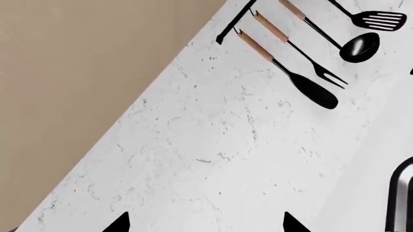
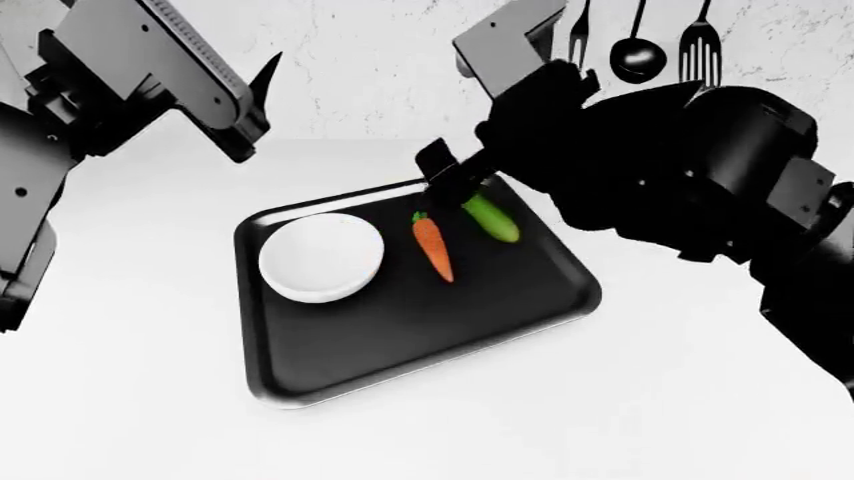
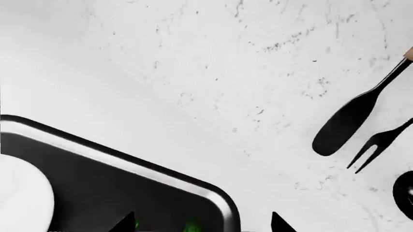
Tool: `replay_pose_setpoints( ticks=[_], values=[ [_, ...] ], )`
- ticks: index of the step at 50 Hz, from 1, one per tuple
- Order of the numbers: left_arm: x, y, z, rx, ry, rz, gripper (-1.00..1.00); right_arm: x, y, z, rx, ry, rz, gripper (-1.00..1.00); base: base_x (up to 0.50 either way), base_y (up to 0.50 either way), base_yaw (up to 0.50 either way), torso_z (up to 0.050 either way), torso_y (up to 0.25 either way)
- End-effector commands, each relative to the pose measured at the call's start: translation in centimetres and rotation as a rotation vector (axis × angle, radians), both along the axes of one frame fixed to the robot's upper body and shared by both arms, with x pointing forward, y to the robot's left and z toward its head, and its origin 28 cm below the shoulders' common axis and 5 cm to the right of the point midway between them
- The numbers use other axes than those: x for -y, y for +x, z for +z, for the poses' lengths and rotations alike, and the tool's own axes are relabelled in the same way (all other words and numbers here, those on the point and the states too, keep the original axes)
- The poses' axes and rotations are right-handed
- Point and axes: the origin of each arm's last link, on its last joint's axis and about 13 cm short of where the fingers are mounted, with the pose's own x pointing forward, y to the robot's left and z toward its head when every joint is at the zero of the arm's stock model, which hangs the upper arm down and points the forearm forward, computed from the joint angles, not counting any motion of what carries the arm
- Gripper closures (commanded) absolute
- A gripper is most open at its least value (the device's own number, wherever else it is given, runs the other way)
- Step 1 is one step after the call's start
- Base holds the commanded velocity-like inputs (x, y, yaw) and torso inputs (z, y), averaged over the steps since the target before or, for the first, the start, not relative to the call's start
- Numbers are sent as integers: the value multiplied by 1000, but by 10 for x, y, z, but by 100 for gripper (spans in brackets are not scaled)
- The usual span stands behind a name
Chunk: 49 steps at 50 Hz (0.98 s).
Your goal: Place the two vegetables and bowl onto the tray for setting up a vegetable dip station.
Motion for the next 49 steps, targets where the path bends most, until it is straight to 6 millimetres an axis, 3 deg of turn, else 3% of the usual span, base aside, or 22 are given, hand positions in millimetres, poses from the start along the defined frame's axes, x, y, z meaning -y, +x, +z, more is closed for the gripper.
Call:
replay_pose_setpoints(
  ticks=[1, 7, 16, 23, 32, 42, 49],
  values=[
    [18, -7, 9, 104, -8, -58, -100, 18, -5, 32, 355, -123, -14, -100, 0, 0, 0, 0, 0],
    [27, -13, 6, 144, -12, -103, -100, 26, -6, 33, 405, -154, -45, -100, 0, 0, 0, 0, 0],
    [38, -17, 12, 207, -48, -158, -100, 29, -11, 51, 499, -144, -47, -100, 0, 0, 0, 0, 0],
    [42, -21, 11, 204, -42, -183, -100, 30, -20, 48, 514, -145, -39, -100, 0, 0, 0, 0, 0],
    [46, -31, 16, 227, -42, -218, -100, 23, -49, 67, 550, -150, 14, -100, 0, 0, 0, 0, 0],
    [48, -52, 3, 190, -54, -257, -100, 27, -74, 58, 532, -182, 39, -100, 0, 0, 0, 0, 0],
    [45, -56, 3, 195, -71, -238, -100, 26, -86, 58, 545, -187, 49, -100, 0, 0, 0, 0, 0]
  ],
)
